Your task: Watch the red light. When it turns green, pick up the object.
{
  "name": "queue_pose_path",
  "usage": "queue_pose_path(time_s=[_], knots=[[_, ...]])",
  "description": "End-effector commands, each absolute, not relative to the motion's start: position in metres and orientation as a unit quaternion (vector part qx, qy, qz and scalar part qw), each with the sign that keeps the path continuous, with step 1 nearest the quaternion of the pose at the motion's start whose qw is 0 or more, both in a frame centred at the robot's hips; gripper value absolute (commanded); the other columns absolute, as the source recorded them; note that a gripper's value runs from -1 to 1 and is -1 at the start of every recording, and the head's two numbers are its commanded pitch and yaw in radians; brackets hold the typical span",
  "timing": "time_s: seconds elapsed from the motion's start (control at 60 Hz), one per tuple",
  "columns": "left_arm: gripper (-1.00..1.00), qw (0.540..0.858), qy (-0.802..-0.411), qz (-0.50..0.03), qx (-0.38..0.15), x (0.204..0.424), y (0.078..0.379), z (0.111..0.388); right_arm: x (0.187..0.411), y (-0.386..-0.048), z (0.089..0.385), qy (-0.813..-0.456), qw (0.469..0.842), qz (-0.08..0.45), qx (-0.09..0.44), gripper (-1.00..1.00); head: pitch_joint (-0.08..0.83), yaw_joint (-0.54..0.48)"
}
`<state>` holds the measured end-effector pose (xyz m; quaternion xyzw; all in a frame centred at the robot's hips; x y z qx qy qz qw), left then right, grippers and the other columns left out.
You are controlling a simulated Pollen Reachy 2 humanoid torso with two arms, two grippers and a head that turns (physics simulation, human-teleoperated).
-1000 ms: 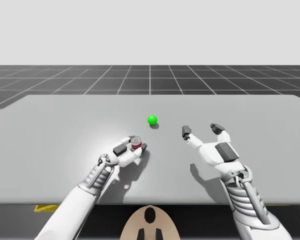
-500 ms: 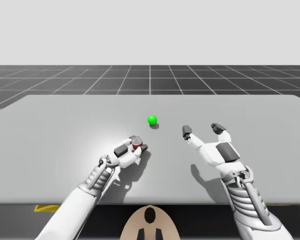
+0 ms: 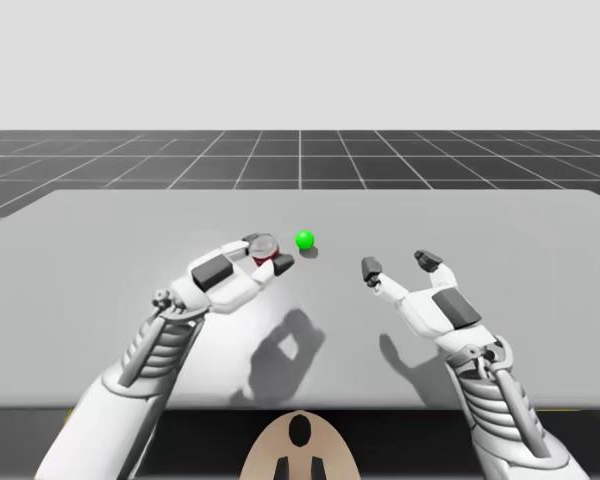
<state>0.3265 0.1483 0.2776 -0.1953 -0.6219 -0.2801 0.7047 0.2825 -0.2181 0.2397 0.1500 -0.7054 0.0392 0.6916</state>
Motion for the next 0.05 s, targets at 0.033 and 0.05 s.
queue_pose_path(time_s=[0.033,0.05], knots=[[1.00,0.622,-0.712,-0.268,-0.185,0.319,0.148,0.370,0.282,-0.218,0.239,-0.702,0.693,0.043,0.158,-1.00,0.257,0.08],[1.00,0.612,-0.722,-0.265,-0.183,0.316,0.149,0.380,0.282,-0.218,0.239,-0.702,0.693,0.044,0.157,-1.00,0.256,0.08]])
